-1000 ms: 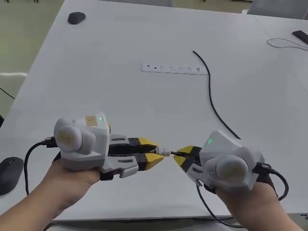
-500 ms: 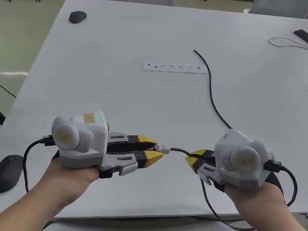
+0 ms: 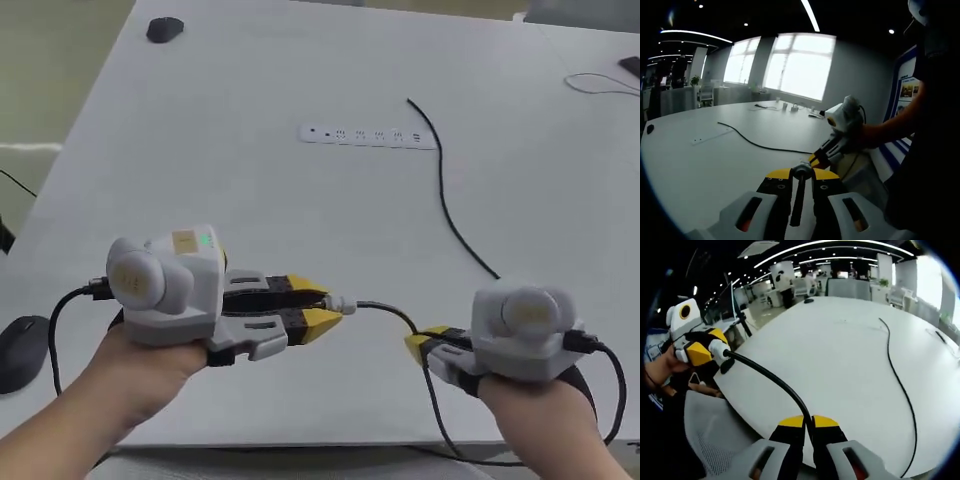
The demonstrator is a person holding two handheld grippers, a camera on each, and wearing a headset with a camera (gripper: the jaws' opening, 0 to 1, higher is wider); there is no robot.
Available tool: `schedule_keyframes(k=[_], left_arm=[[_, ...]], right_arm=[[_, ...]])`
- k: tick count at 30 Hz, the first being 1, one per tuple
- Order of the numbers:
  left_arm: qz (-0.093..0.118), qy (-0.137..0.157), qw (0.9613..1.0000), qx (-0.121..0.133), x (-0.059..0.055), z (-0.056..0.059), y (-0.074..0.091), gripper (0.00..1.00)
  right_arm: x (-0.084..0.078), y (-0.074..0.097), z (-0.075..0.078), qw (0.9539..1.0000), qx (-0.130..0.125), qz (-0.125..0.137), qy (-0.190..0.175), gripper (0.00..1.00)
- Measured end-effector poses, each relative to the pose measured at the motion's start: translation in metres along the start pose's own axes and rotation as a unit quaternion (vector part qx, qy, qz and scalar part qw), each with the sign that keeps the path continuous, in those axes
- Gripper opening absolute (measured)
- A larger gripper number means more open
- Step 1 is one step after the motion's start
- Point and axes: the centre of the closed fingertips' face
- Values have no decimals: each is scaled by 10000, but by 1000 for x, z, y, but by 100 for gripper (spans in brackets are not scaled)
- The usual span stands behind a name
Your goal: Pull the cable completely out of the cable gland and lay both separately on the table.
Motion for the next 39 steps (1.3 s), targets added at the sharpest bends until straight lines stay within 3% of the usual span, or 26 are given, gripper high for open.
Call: schedule_keyframes(k=[4,11,16,25,34,39], left_arm=[[-28,14,10000,-25,-1,1,-1,15],[-37,-7,10000,-75,-1,1,-2,15],[-37,-4,10000,-92,-1,0,-1,15],[-43,29,10000,-77,1,-3,0,15],[-5,46,9999,-102,5,-6,0,15],[5,77,9999,-104,5,-9,-1,15]], right_arm=[[-7,-3,9,9998,-89,-108,-128,0],[-15,-7,7,9986,-60,-222,-486,0],[-14,-6,5,9994,-119,-201,-252,0],[-14,-2,4,9997,-55,-151,-171,1],[-16,0,-1,9990,19,-332,302,2],[-4,10,-5,9990,132,-171,401,6]])
Point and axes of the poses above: the centre of the closed fingertips' face, and the gripper's own axes: y roughly backward along the fingers, z roughly to its right, x roughly out of its top, and after that the axes turned 9 degrees about -y, right-handed
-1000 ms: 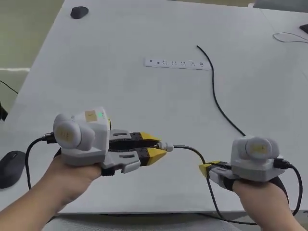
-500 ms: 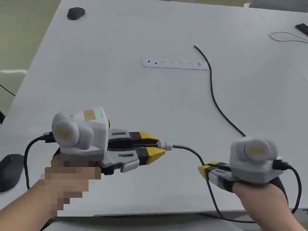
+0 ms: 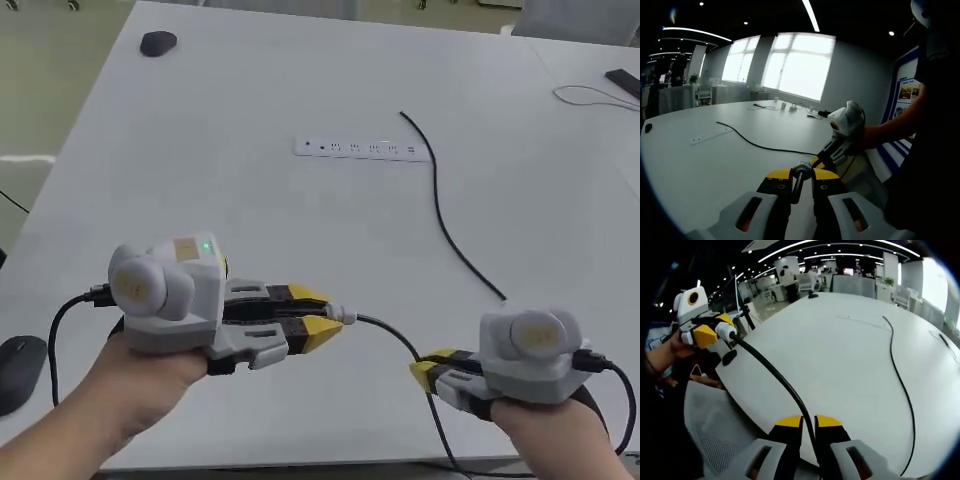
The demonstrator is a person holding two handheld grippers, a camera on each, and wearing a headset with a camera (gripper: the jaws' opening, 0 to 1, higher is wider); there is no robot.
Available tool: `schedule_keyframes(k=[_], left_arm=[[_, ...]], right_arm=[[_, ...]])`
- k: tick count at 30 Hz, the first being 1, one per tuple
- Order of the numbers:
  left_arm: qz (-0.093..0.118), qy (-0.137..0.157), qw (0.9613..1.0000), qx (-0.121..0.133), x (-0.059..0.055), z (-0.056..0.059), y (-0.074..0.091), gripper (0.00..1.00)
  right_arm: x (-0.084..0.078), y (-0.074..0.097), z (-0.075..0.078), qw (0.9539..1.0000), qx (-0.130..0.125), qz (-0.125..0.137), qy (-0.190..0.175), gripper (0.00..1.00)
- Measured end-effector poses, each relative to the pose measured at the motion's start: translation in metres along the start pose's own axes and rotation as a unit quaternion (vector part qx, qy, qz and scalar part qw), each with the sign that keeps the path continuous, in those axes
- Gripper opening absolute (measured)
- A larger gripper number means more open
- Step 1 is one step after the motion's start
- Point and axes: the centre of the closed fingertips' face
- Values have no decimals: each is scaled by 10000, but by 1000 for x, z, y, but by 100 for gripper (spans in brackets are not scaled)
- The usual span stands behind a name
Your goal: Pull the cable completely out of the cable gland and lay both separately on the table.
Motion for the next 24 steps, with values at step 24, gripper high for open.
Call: schedule_keyframes(k=[24], left_arm=[[12,107,9999,37,-1,-3,2,15]], right_arm=[[71,8,-98,9386,865,680,3269,14]])
Point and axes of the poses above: the centre of the closed fingertips' face, and the gripper's own axes: y roughly backward along the fingers, z roughly to its right, x roughly out of its top, and after that the axes turned 9 degrees about -y, right-handed
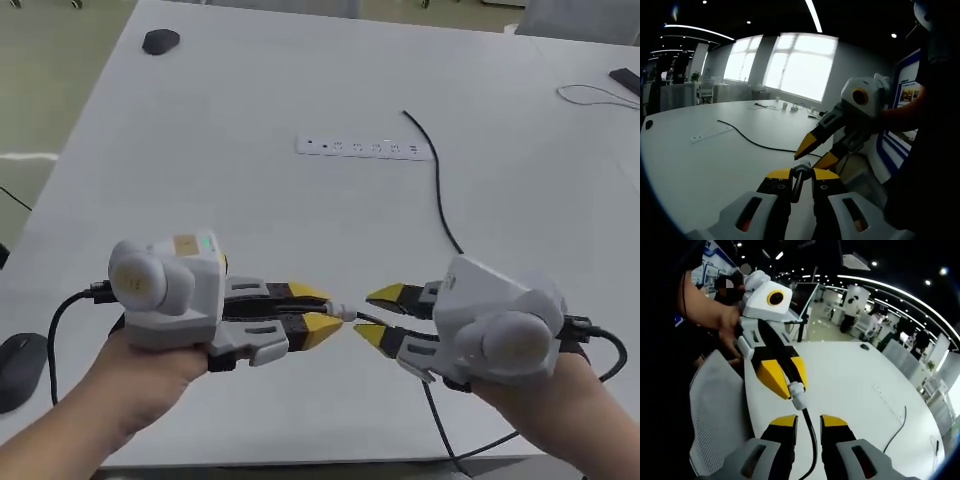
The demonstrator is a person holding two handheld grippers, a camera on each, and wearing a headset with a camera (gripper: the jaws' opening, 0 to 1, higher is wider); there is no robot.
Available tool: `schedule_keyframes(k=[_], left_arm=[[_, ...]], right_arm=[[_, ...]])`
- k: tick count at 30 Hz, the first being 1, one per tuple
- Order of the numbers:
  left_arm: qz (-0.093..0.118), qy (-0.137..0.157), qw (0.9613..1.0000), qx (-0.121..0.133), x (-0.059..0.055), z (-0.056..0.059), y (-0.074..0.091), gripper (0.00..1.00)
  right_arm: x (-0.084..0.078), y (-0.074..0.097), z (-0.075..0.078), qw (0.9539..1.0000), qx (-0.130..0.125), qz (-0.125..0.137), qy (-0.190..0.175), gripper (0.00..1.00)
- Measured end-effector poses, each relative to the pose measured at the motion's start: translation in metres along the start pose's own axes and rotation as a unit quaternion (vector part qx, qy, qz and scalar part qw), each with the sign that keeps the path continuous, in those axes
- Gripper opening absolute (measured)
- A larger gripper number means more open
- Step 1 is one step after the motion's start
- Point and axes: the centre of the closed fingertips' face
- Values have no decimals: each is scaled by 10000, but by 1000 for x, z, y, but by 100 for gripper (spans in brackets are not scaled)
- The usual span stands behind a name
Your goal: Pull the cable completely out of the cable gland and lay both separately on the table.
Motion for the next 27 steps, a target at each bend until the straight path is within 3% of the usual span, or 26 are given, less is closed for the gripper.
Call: schedule_keyframes(k=[4,10,20,27], left_arm=[[7,18,10000,11,0,0,0,15],[1,49,10000,-2,-1,1,0,15],[25,69,10000,-3,1,2,-2,15],[15,68,10000,7,0,2,-3,15]], right_arm=[[-3,-4,-2,9998,-74,-109,128,7],[-1,-1,1,9998,-173,-26,124,2],[-2,-1,2,9997,-249,49,35,0],[-18,-2,5,9995,-225,-139,-173,0]])
Point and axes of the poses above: the centre of the closed fingertips' face, and the gripper's own axes: y roughly backward along the fingers, z roughly to its right, x roughly out of its top, and after that the axes turned 9 degrees about -y, right-handed
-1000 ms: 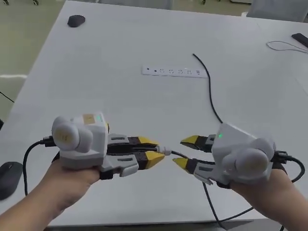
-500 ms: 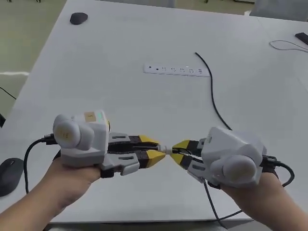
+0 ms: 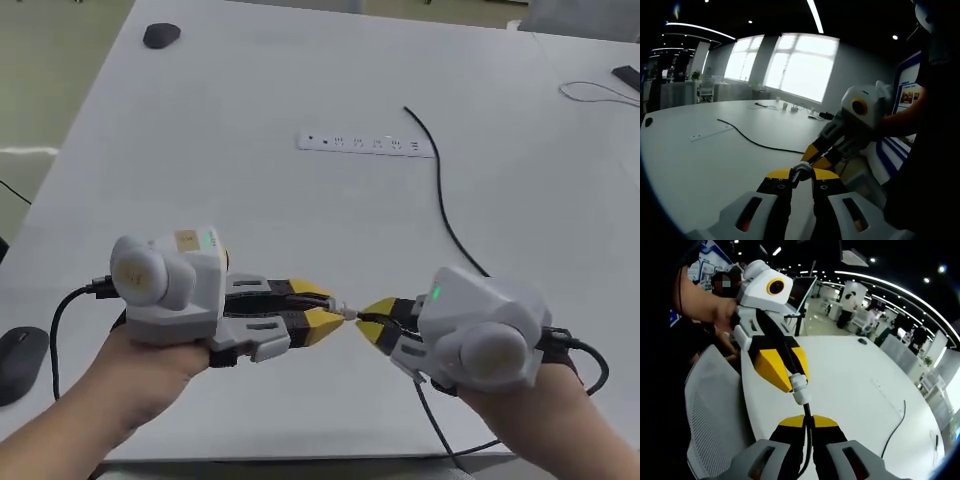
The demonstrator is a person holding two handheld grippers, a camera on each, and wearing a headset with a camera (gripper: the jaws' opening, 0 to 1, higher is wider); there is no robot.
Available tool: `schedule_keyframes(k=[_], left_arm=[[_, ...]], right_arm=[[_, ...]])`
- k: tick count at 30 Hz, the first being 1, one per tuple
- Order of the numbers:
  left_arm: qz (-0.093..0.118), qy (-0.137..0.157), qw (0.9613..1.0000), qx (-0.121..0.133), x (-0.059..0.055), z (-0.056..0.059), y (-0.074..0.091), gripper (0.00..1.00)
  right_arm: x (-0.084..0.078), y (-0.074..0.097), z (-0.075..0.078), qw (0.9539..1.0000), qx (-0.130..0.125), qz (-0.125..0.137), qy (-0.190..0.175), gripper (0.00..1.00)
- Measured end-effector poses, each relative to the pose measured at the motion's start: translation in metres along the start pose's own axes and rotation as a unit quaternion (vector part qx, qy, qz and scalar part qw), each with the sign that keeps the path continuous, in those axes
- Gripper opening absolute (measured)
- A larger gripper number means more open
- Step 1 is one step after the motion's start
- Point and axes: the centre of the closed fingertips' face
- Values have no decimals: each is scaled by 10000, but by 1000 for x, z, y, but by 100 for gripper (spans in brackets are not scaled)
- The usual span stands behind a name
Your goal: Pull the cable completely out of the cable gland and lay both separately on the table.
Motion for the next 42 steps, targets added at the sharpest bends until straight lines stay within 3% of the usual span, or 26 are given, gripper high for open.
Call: schedule_keyframes(k=[11,21,36,42], left_arm=[[64,42,10000,54,3,-2,1,15],[109,84,9998,126,5,-3,-1,15],[-13,234,9985,489,-4,-5,-4,15],[-47,258,9974,673,-4,-6,-6,15]], right_arm=[[-22,4,14,9979,-86,-108,-634,0],[-42,11,21,9950,-90,-204,-978,0],[-69,12,20,9940,218,-338,-1015,0],[-74,17,28,9943,315,-346,-961,0]])
Point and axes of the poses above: the centre of the closed fingertips' face, and the gripper's own axes: y roughly backward along the fingers, z roughly to its right, x roughly out of its top, and after that the axes turned 9 degrees about -y, right-handed
